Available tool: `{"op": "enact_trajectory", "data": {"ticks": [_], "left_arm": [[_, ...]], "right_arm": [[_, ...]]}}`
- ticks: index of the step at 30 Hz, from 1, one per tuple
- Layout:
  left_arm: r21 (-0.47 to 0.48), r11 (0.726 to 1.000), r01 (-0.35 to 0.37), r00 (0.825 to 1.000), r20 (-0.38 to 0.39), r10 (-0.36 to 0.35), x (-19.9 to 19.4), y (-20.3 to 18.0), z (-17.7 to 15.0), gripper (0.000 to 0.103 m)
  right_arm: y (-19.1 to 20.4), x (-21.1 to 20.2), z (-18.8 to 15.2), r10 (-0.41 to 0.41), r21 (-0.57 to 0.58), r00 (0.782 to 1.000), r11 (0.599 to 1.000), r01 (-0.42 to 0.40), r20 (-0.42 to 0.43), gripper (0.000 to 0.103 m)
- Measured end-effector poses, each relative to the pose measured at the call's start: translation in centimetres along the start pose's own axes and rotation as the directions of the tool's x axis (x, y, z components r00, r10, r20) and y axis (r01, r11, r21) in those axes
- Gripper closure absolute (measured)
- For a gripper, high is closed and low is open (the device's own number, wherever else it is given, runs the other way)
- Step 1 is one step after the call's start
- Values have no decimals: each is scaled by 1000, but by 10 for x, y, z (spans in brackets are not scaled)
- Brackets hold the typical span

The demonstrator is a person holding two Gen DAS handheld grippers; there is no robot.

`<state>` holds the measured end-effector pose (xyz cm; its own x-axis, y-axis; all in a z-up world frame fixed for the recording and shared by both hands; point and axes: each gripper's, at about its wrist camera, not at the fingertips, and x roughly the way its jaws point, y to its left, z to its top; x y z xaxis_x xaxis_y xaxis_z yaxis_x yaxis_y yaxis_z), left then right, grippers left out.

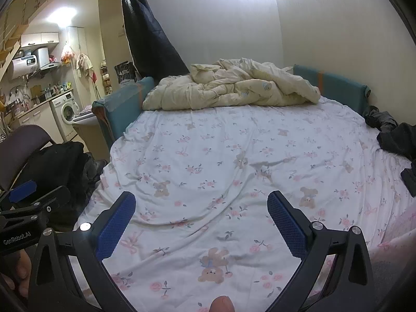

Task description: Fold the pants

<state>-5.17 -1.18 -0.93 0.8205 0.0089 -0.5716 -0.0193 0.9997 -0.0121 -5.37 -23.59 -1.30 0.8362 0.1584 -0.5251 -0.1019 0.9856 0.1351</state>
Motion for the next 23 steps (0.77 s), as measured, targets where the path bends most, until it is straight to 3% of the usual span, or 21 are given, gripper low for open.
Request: {"op": "enact_trajectory", "data": {"ticks": [23], "left_arm": [[-15,1000,6,1000,-16,-6,0,3,2,0]], "right_arm": [[3,-2,-2,3,-1,1000,1000,-3,3,0]]}}
